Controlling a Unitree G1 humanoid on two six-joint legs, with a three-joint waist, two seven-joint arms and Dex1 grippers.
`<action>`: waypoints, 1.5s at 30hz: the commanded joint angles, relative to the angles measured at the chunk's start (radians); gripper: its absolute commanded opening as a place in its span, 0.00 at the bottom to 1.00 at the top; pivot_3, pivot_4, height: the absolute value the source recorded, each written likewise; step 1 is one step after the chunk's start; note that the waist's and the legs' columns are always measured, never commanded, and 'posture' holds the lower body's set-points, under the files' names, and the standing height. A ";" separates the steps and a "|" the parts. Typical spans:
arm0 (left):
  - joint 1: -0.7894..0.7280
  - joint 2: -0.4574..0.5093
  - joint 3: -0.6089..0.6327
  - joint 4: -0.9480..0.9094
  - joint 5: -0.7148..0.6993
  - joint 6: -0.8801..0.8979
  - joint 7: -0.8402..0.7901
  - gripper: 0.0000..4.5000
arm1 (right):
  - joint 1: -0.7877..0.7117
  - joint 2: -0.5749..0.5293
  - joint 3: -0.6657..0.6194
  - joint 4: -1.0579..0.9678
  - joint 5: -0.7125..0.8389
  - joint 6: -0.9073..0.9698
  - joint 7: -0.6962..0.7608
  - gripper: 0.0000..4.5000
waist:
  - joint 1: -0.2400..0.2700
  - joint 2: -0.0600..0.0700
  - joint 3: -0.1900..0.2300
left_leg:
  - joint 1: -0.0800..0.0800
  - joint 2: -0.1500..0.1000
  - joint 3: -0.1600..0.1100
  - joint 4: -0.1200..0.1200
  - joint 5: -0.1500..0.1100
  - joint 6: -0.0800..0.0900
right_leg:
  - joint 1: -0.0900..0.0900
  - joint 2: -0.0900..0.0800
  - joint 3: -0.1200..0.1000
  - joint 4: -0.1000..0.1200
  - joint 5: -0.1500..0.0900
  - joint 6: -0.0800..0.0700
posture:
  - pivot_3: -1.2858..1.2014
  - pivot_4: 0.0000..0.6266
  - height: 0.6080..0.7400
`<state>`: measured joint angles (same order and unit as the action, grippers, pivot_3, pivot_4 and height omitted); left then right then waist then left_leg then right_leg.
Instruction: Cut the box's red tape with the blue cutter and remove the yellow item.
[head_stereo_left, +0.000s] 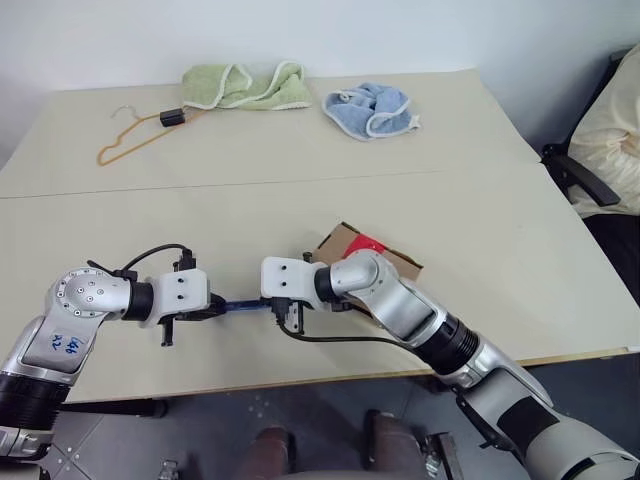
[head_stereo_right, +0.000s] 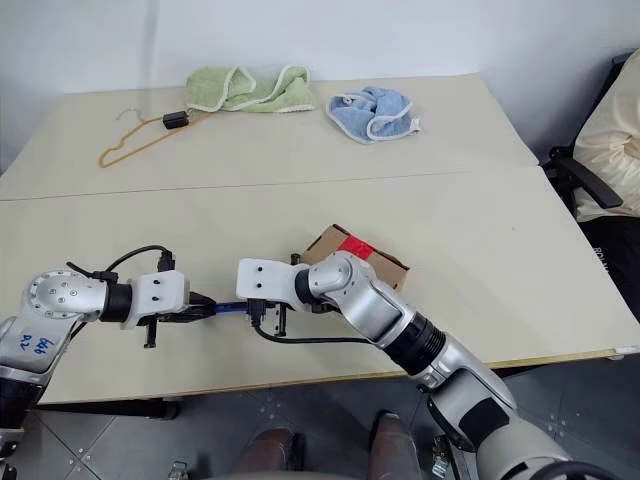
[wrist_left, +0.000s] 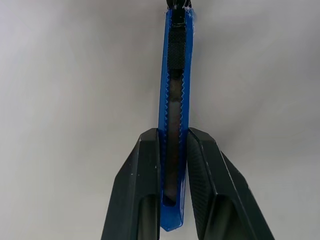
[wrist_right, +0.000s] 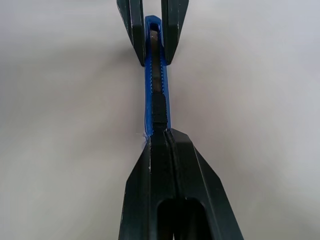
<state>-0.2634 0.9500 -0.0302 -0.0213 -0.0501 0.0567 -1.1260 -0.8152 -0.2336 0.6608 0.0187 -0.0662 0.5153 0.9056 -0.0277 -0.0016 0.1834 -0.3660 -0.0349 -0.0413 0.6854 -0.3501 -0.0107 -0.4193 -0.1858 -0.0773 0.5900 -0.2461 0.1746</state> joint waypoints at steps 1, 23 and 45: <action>0.006 -0.011 -0.026 0.005 0.007 0.005 -0.002 0.09 | 0.021 0.008 0.006 0.031 -0.016 -0.005 0.006 0.01 | 0.000 0.000 0.000 | 0.000 0.000 0.000 0.000 0.000 0.000 | 0.000 0.000 0.000 0.000 0.000 0.000 | 0.52 0.24 1.00; 0.004 0.008 -0.008 -0.013 -0.020 0.031 -0.023 0.09 | 0.023 0.050 -0.005 0.015 -0.055 -0.042 0.046 0.01 | 0.000 0.000 -0.002 | 0.009 0.001 0.000 -0.001 0.000 -0.001 | 0.007 0.001 0.001 0.001 -0.001 -0.001 | 0.52 0.24 1.00; 0.144 0.118 0.100 -0.024 -0.026 0.013 -0.023 0.09 | -0.048 0.093 0.129 -0.076 -0.177 -0.021 -0.009 0.01 | -0.017 0.001 -0.002 | 0.008 0.010 0.003 -0.004 -0.004 -0.006 | 0.000 0.010 0.001 0.002 -0.004 -0.007 | 0.52 0.24 1.00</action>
<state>-0.1391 1.0433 0.0551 -0.0445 -0.0848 0.0644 -1.1532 -0.8446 -0.1667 0.7825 -0.0541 -0.2301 0.5290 0.9045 -0.0450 -0.0009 0.1817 -0.3578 -0.0235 -0.0384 0.6812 -0.3544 -0.0174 -0.4193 -0.1748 -0.0761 0.5918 -0.2497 0.1670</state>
